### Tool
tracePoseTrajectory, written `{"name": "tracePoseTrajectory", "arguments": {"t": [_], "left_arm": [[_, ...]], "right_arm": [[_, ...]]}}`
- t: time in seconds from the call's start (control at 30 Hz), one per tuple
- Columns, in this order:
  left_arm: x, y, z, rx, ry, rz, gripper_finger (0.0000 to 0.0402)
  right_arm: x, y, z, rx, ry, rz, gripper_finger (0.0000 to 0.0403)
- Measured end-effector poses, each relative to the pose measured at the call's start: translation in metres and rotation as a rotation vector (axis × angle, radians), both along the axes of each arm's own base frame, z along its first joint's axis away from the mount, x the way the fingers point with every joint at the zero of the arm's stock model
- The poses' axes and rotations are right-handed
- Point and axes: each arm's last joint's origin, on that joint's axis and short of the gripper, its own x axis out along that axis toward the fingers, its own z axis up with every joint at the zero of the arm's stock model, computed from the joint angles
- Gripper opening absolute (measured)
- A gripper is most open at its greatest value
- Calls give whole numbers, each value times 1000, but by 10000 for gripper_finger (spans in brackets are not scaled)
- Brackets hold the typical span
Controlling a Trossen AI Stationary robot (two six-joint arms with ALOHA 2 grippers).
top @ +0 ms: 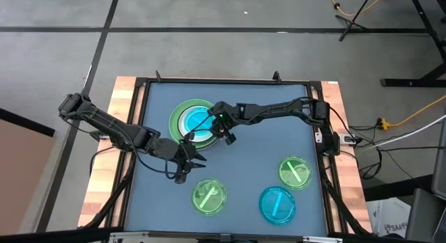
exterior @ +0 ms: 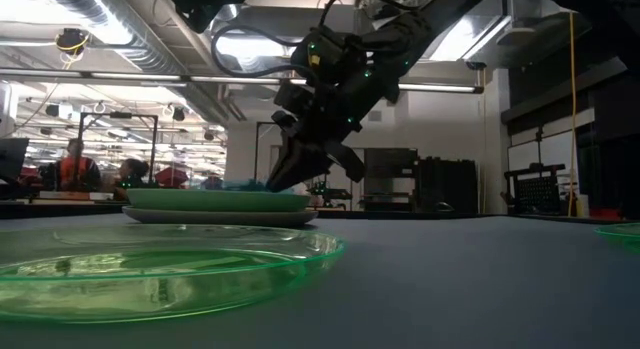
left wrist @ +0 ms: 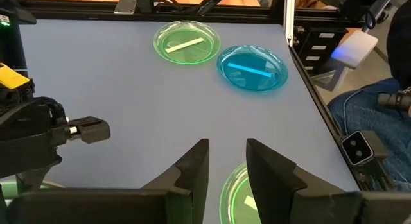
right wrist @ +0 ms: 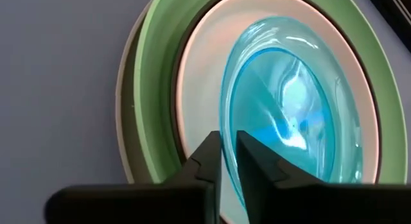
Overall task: Stack plastic plates
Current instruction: Stack the top blue plate on the white plate, then stack the left light green plate on top of the blue plate
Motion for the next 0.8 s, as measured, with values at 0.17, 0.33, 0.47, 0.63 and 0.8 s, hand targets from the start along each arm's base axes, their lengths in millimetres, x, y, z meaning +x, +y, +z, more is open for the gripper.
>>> {"name": "tracePoseTrajectory", "arguments": {"t": [0.17,0.33,0.47,0.63,0.8], "left_arm": [[0,0,0,0,0,0,96],[0,0,0,-1,0,1,96],[0,0,0,-1,0,1,96],[0,0,0,-1,0,1,96],[0,0,0,0,2,1,96]], "right_arm": [[0,0,0,0,-1,0,65],[0,0,0,-1,-1,-1,76],[-1,-1,1,-20,11,-35,75],[-8,0,15,-30,28,-51,74],[-22,2,42,-29,41,-52,74]]}}
